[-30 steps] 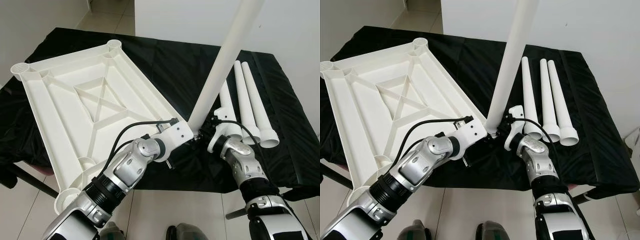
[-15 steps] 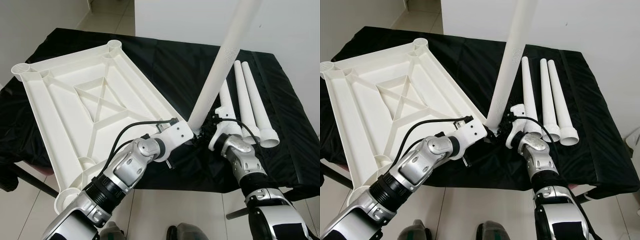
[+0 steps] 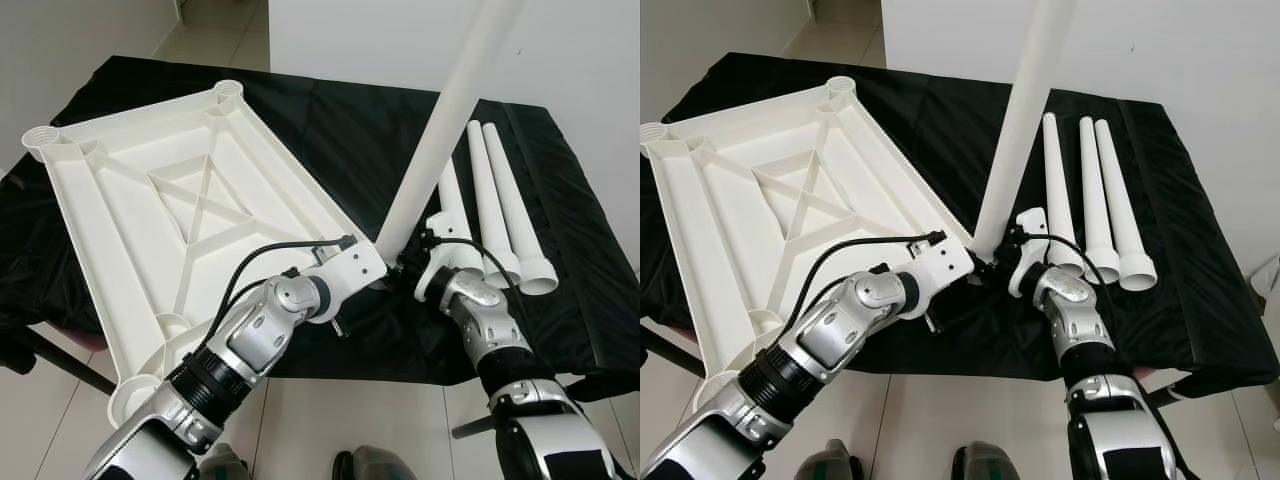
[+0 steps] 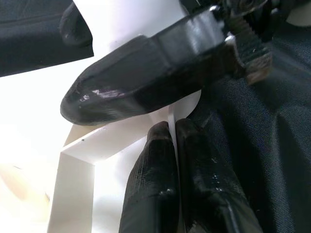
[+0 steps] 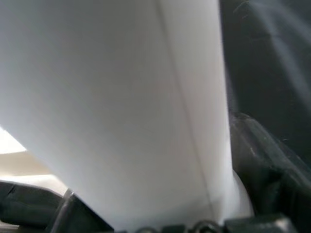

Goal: Building children table

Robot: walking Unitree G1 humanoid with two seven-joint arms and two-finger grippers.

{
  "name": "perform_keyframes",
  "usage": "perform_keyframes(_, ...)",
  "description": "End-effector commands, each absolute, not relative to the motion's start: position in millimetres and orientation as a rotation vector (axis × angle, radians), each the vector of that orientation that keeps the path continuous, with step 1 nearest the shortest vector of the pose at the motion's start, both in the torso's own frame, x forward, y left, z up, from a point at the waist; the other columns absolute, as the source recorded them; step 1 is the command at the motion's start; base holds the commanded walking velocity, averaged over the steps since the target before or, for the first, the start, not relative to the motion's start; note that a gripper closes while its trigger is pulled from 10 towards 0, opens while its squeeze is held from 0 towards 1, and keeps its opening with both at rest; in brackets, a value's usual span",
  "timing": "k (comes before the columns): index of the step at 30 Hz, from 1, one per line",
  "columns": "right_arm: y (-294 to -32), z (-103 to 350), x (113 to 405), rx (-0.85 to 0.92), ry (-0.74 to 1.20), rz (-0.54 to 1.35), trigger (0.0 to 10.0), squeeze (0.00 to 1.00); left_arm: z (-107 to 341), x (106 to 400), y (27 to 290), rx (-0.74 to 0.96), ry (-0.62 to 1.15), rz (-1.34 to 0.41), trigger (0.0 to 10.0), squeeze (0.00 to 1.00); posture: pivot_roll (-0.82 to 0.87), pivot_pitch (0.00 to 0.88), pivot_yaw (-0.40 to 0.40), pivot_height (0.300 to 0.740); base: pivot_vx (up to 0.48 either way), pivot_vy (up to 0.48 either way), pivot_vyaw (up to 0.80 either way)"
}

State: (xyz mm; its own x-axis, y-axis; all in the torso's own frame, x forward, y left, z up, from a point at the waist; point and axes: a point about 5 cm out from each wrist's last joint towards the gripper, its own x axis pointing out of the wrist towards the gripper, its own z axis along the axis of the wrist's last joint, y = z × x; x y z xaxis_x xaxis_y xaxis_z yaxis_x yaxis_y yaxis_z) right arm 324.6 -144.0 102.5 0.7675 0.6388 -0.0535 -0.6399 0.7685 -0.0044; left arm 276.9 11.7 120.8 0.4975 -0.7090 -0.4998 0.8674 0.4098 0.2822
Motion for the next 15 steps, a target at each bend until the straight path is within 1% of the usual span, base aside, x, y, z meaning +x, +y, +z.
perform_keyframes(1, -151.0, 94.6, 326.0, 0.009, 0.126, 0.513, 0.0, 0.00, 99.3, 265.5, 12.3, 0.566, 0.438, -1.075, 10.0, 0.00, -0.06, 0.015, -0.042, 0.740, 0.000, 0.000, 0.00)
perform_keyframes(2, -151.0, 94.6, 326.0, 0.009, 0.126, 0.513, 0.0, 0.00, 99.3, 265.5, 12.3, 0.566, 0.438, -1.075, 10.0, 0.00, -0.06, 0.015, -0.042, 0.740, 0.000, 0.000, 0.00)
perform_keyframes(4, -150.3, 94.8, 325.6, 0.053, 0.117, 0.404, 0.0, 0.00, 99.1, 265.4, 12.5, 0.563, 0.440, -1.072, 10.0, 0.00, -0.06, 0.014, -0.046, 0.740, 0.000, 0.000, 0.00)
perform_keyframes(6, -150.8, 95.7, 324.2, 0.022, 0.087, 0.248, 0.0, 0.00, 99.1, 265.4, 12.6, 0.562, 0.440, -1.071, 10.0, 0.00, -0.06, 0.015, -0.048, 0.740, 0.000, 0.000, 0.00)
perform_keyframes(7, -150.8, 95.7, 324.2, 0.022, 0.087, 0.248, 0.0, 0.00, 99.1, 265.4, 12.6, 0.562, 0.440, -1.071, 10.0, 0.00, -0.06, 0.015, -0.048, 0.740, 0.000, 0.000, 0.00)
perform_keyframes(9, -148.4, 91.7, 317.9, 0.039, 0.092, 0.048, 0.0, 0.00, 98.8, 265.2, 12.8, 0.563, 0.440, -1.070, 10.0, 0.00, -0.05, 0.010, -0.050, 0.740, 0.000, 0.000, 0.00)
perform_keyframes(10, -146.0, 91.5, 315.2, 0.032, 0.080, 0.007, 0.0, 0.00, 98.7, 265.1, 12.7, 0.564, 0.440, -1.071, 10.0, 0.00, -0.05, 0.011, -0.050, 0.740, 0.000, 0.000, 0.00)
perform_keyframes(11, -139.0, 89.8, 312.5, 0.044, 0.089, 0.012, 0.0, 0.00, 98.6, 264.9, 12.6, 0.565, 0.440, -1.072, 10.0, 0.00, -0.05, 0.011, -0.050, 0.740, 0.000, 0.000, 0.00)
perform_keyframes(13, -137.6, 90.2, 309.2, 0.029, 0.085, -0.036, 0.0, 0.00, 98.6, 264.9, 12.5, 0.567, 0.440, -1.072, 10.0, 0.00, -0.05, 0.011, -0.050, 0.740, 0.000, 0.000, 0.00)
perform_keyframes(15, -139.3, 89.9, 309.6, 0.050, 0.104, -0.029, 0.0, 0.00, 98.9, 265.2, 12.6, 0.568, 0.439, -1.071, 10.0, 0.00, -0.05, 0.011, -0.050, 0.740, 0.000, 0.000, 0.00)
